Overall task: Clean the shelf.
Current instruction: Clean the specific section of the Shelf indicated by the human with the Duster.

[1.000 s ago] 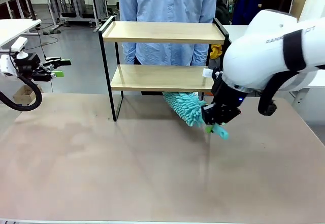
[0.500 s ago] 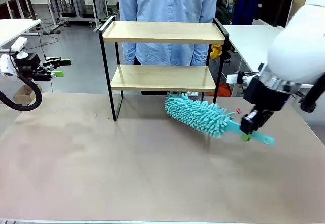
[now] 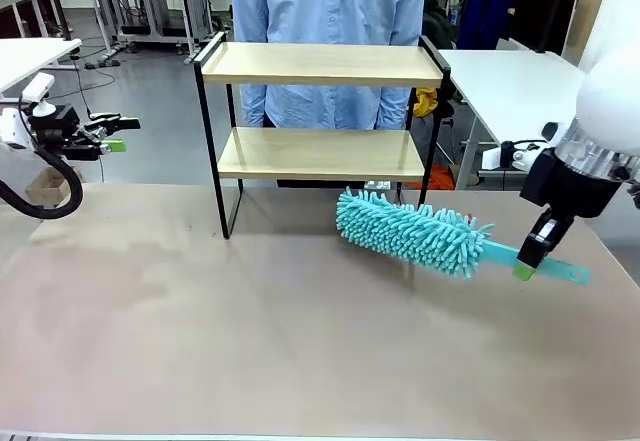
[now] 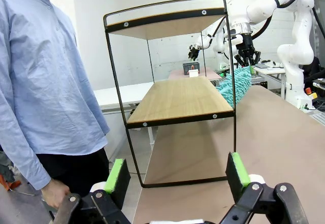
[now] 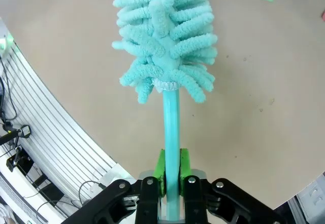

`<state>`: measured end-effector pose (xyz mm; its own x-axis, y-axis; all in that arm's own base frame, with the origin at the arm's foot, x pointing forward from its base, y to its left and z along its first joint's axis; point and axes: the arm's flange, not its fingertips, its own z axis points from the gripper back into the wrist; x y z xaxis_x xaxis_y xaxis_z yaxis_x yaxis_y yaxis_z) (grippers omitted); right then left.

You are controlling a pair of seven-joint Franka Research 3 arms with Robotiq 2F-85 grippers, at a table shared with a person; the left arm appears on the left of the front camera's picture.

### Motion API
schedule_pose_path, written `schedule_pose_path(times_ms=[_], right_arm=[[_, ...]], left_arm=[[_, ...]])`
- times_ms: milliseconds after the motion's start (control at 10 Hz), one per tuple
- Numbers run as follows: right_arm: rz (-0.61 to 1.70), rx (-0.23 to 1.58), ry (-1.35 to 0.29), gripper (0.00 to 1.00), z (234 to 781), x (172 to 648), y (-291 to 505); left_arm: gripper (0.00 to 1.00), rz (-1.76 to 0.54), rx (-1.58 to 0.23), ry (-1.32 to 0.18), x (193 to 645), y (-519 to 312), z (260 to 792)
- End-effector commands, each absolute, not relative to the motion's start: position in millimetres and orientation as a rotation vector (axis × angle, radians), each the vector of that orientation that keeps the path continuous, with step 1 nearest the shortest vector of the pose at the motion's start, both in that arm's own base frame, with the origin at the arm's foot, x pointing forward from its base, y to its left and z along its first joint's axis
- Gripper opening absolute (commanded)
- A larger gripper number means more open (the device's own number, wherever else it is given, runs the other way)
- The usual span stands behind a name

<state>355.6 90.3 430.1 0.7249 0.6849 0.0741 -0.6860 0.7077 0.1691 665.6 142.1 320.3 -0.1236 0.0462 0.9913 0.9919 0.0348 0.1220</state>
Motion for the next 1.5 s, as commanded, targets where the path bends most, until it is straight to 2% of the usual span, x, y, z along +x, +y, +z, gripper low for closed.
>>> schedule_pose_path(times_ms=[0,100,200,300,500,900,1200,1400], right_arm=[[0.738,0.191,-0.005,0.12,431,355,96],[0.761,0.19,-0.006,0.12,430,356,90],[0.827,0.141,-0.027,0.12,455,352,83],[0.93,0.166,0.062,0.12,476,353,62],[1.031,0.135,0.098,0.12,504,358,31],[1.277,-0.018,0.246,0.12,559,352,13],[1.326,-0.097,0.294,0.12,576,344,16],[1.327,-0.006,0.271,0.12,582,340,16]], left_arm=[[1.0,-1.262,-1.153,-1.364,663,140,323],[1.0,-1.262,-1.153,-1.364,663,140,323],[1.0,-1.262,-1.153,-1.364,663,140,323],[1.0,-1.262,-1.153,-1.364,663,140,323],[1.0,-1.262,-1.153,-1.364,663,140,323],[1.0,-1.262,-1.153,-1.364,663,140,323],[1.0,-1.262,-1.153,-1.364,663,140,323],[1.0,-1.262,-1.153,-1.364,663,140,323]])
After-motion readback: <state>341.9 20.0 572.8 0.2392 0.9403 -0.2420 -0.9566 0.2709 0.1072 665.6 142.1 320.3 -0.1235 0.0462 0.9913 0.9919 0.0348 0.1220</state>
